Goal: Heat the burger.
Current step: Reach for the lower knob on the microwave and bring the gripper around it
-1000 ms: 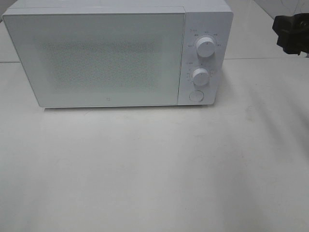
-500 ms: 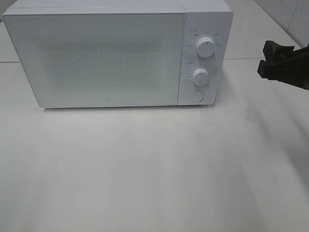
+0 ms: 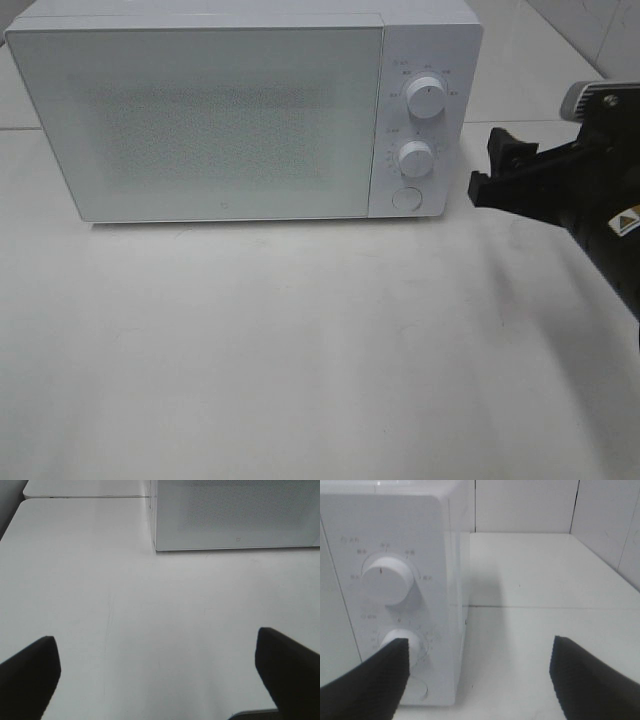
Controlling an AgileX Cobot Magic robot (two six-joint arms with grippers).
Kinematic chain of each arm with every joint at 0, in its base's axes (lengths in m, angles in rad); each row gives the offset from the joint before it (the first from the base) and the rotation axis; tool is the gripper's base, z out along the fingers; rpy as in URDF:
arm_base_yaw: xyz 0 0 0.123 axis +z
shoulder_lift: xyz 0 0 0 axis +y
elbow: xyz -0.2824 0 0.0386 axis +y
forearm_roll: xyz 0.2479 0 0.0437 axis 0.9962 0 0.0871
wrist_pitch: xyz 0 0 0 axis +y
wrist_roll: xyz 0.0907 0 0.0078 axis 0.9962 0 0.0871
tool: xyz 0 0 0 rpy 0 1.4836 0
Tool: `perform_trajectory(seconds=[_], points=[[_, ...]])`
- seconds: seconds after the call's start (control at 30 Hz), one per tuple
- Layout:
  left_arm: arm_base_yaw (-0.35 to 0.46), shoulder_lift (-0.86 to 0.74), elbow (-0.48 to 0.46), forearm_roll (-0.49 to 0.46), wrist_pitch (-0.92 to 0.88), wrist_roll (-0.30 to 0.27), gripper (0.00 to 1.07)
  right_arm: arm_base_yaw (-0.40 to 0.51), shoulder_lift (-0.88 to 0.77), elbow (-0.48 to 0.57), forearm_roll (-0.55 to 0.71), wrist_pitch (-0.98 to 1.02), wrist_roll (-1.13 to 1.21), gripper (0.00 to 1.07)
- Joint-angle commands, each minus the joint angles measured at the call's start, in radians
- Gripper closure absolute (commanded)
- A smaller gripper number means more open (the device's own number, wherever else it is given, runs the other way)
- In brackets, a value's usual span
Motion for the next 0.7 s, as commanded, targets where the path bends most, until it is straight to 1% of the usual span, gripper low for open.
perform_trajectory(seconds=[0.03, 0.1, 0.2, 0.43, 0.6, 0.63, 0.67, 0.7], points=[[0.003, -0.018, 0.0, -0.003, -0.013, -0.007, 0.09, 0.037, 0.031, -0.003, 0.039, -0.2, -0.011, 0.32], [0.003, -0.018, 0.0, -0.003, -0.013, -0.007, 0.09, 0.064, 0.067, -0.014, 0.055, -0.198, -0.006, 0.32], [0.003, -0.018, 0.0, -0.003, -0.013, -0.007, 0.09, 0.08, 0.101, -0.032, 0.058, -0.198, 0.001, 0.32], [0.003, -0.018, 0.0, -0.003, -0.013, -0.007, 0.09, 0.08, 0.16, -0.067, 0.061, -0.198, 0.008, 0.32], [0.003, -0.018, 0.0, -0.002, -0.013, -0.007, 0.08, 0.095, 0.18, -0.099, 0.111, -0.198, -0.003, 0.32], [0.003, -0.018, 0.0, -0.002, -0.013, -0.007, 0.08, 0.113, 0.191, -0.117, 0.139, -0.198, -0.024, 0.32], [0.003, -0.018, 0.0, -0.002, -0.013, -0.007, 0.08, 0.113, 0.191, -0.117, 0.139, -0.198, -0.024, 0.32], [0.003, -0.018, 0.0, -0.002, -0.013, -0.007, 0.08, 0.133, 0.211, -0.141, 0.175, -0.199, -0.047, 0.32]])
